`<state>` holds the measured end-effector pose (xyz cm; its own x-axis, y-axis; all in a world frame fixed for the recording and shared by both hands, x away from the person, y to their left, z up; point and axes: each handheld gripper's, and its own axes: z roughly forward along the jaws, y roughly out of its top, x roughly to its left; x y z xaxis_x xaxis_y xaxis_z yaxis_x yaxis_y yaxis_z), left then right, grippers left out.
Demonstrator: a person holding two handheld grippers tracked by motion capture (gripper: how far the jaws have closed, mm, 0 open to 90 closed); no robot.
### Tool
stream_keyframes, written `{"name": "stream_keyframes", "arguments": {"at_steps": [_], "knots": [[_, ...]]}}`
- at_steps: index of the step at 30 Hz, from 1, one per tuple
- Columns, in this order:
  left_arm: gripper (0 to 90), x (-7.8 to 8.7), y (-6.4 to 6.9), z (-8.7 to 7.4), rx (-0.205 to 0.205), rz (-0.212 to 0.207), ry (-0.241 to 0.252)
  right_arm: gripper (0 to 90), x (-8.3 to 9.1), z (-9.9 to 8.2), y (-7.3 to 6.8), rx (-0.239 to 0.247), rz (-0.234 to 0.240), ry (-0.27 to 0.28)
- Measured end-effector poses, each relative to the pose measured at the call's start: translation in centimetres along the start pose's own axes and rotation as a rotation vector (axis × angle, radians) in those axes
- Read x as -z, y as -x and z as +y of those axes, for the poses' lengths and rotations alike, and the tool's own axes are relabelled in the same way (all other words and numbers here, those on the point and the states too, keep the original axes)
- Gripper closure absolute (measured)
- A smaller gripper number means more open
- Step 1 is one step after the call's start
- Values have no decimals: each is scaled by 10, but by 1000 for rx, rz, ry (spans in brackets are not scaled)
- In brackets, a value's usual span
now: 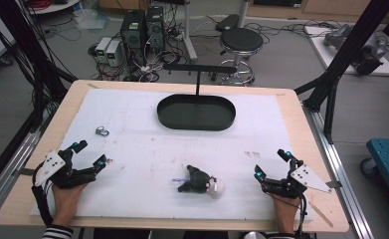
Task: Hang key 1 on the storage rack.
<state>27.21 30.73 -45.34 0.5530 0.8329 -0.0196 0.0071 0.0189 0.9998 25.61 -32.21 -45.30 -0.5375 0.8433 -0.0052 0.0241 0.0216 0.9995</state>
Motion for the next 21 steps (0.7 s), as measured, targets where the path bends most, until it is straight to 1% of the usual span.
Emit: {"name": "stream_keyframes", "arguments": {"at_steps": [6,8,10,11,12,13,14,16,17,18,19,21], "knots": [[110,0,0,0,0,-1,0,11,0,0,0,8,-1,-1],[110,0,0,0,-1,-1,0,11,0,1,0,3,2,-1],[110,0,0,0,-3,-2,0,11,-2,3,2,-21,10,-41],[110,0,0,0,-2,-3,-2,11,-3,5,2,-31,21,-51],[110,0,0,0,0,-2,-2,11,-3,8,2,-33,34,-52],[110,0,0,0,-1,-1,-2,11,-3,8,2,-33,34,-52],[110,0,0,0,0,-2,-2,11,-3,20,1,-21,56,-45],[110,0,0,0,1,-2,-2,11,-3,31,-1,-11,79,-46],[110,0,0,0,1,-2,-2,11,-3,31,-1,-11,79,-46],[110,0,0,0,1,-2,-2,11,-3,37,-2,2,91,-50],[110,0,0,0,1,-2,-2,11,-4,51,-5,25,118,-75],[110,0,0,0,-1,-1,-2,11,-5,62,-7,49,137,-103]]}}
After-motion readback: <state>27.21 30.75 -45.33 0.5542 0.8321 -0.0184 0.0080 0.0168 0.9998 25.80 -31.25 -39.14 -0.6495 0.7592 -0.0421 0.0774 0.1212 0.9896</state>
